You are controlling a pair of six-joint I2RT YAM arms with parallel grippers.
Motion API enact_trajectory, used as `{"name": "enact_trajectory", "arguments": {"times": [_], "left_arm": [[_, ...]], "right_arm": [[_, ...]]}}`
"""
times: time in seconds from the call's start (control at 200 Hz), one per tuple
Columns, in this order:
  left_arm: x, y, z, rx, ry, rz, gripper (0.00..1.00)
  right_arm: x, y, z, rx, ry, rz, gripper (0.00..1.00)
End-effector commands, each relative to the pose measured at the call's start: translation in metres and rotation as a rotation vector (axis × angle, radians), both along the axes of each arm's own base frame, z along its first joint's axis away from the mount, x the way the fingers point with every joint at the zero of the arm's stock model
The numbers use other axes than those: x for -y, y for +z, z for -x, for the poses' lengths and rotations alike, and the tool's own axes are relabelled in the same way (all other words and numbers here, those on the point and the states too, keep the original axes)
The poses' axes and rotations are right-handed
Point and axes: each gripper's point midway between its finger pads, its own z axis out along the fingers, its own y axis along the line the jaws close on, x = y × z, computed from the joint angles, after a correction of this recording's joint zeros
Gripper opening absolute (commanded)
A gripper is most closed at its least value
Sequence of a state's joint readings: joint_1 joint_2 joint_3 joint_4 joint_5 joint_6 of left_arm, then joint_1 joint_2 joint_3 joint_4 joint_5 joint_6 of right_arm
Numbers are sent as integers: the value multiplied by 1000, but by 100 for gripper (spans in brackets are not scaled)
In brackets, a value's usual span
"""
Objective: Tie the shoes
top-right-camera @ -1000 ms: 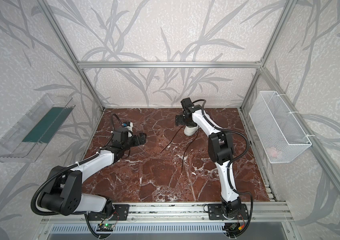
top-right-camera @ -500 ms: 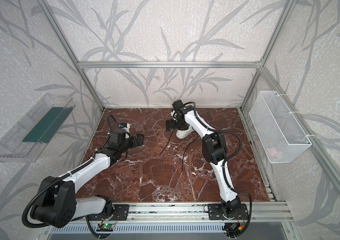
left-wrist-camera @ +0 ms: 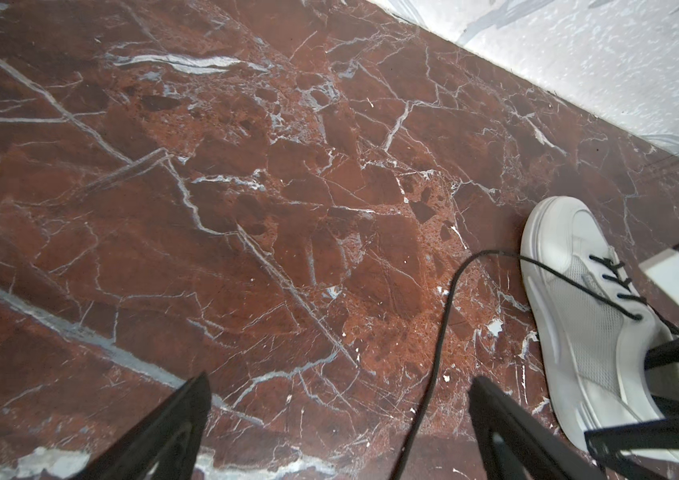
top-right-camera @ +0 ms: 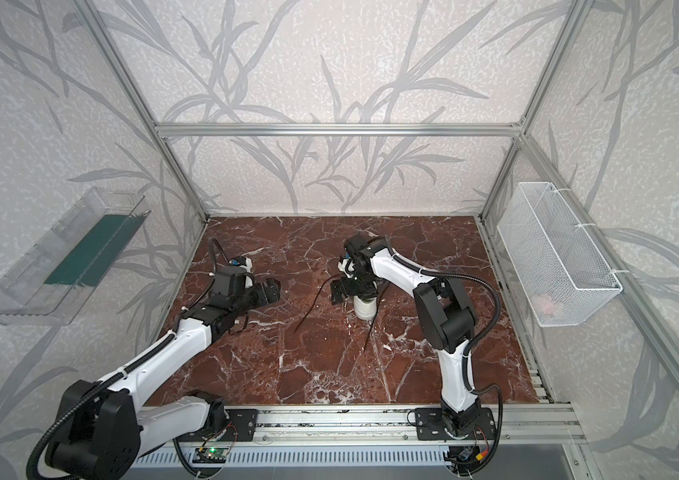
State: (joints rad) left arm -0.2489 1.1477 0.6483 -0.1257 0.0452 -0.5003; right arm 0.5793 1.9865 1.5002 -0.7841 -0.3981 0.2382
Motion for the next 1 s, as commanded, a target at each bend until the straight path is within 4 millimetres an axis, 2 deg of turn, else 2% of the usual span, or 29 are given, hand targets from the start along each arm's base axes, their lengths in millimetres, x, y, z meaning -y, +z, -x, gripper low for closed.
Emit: {"name": "enact_trajectory", "arguments": {"times": [0.0,0.115,0.2,0.23,0.245,0.27,0.385,0.47,0.61,0.625,0.69,0.865,0.995], "left_arm": [[-2,-4,9,-32,23,10,98],[3,-2,12,-33,8,27,98],[3,-4,13,-35,14,29,98],[4,-4,13,-38,19,33,98],[4,-5,14,-41,22,37,98],[5,-5,14,-43,23,46,98],[12,-5,15,-48,5,70,98],[13,1,17,-49,1,61,98],[19,8,19,-7,-21,76,98],[19,7,19,-4,-15,78,98],[20,4,20,-3,-9,97,98],[28,-4,21,-23,-27,108,98],[34,-6,18,-29,-38,107,98]], "right_arm": [[-6,20,19,20,25,-59,98],[-9,47,20,82,0,-128,98],[-4,68,17,143,-35,-143,98],[-1,69,16,155,-56,-135,99],[1,79,15,180,-69,-147,99],[4,83,13,196,-91,-154,99],[27,91,-7,252,-200,-133,100],[40,92,-21,222,-261,-140,99],[36,81,-34,180,-273,-194,100],[36,70,-34,154,-274,-180,100],[37,58,-37,116,-276,-164,100],[39,30,-37,68,-291,-154,100],[36,21,-35,48,-272,-187,100]]}}
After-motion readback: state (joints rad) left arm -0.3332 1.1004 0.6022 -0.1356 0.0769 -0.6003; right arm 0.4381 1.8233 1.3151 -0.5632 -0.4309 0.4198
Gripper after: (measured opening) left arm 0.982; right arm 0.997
